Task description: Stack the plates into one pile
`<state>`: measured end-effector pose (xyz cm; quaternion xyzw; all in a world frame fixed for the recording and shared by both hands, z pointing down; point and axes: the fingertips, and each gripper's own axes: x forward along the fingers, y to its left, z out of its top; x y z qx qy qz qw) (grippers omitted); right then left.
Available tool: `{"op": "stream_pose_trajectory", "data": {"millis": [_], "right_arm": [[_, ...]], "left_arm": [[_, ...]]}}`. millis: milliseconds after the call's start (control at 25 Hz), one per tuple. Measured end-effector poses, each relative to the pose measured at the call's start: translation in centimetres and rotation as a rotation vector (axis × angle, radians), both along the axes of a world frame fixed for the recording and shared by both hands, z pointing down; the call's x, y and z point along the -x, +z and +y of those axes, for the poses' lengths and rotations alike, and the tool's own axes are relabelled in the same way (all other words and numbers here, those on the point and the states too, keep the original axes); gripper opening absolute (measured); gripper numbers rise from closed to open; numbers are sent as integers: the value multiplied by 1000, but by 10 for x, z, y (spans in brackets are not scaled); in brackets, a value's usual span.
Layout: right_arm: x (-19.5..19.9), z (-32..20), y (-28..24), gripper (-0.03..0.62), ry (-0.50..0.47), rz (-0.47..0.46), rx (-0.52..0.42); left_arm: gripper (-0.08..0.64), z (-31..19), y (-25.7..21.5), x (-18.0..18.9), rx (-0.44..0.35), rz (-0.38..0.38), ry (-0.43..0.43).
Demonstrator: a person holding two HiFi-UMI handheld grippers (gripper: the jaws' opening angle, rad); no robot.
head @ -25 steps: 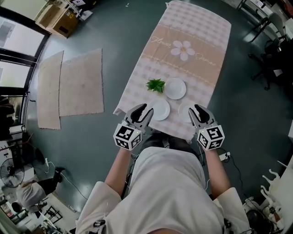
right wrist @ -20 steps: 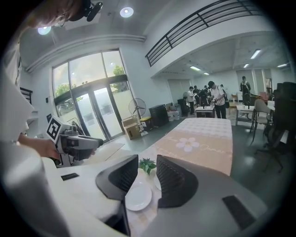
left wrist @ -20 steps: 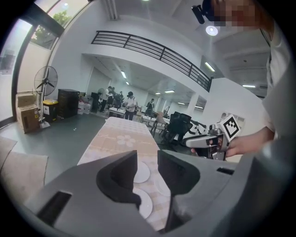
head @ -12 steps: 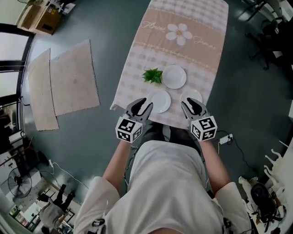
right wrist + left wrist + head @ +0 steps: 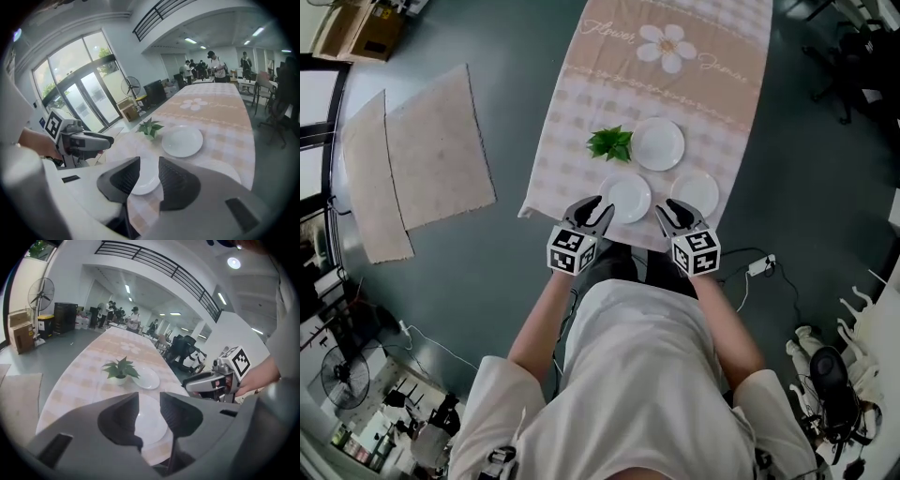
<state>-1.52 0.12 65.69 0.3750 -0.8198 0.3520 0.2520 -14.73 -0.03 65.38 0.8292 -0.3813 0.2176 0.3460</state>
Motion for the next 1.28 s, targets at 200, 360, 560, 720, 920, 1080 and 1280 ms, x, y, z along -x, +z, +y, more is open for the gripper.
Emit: {"op": "stream_pose_trajectory", "data": {"millis": [200, 360, 560, 720, 920, 1080, 1280], "right_arm": [[10, 8, 42, 141, 5, 14, 90], [14, 8, 74, 141, 12, 27, 141], [10, 12, 101, 141, 38, 49, 210], [11, 13, 112, 141, 63, 24, 253], [16, 10, 121, 141, 90, -12, 287], [19, 9, 122, 137, 118, -61, 306], [20, 9, 123, 122, 138, -106, 335]], "left_arm": [[144, 8, 52, 9, 98, -37, -23], [144, 13, 85, 16, 177, -55, -33], [146, 13, 108, 21, 248, -43, -63], [146, 13, 122, 27, 299, -35, -98], [147, 13, 131, 24, 334, -10, -113], [146, 14, 132, 23, 350, 23, -165], [143, 16, 132, 19, 379, 50, -199]]}}
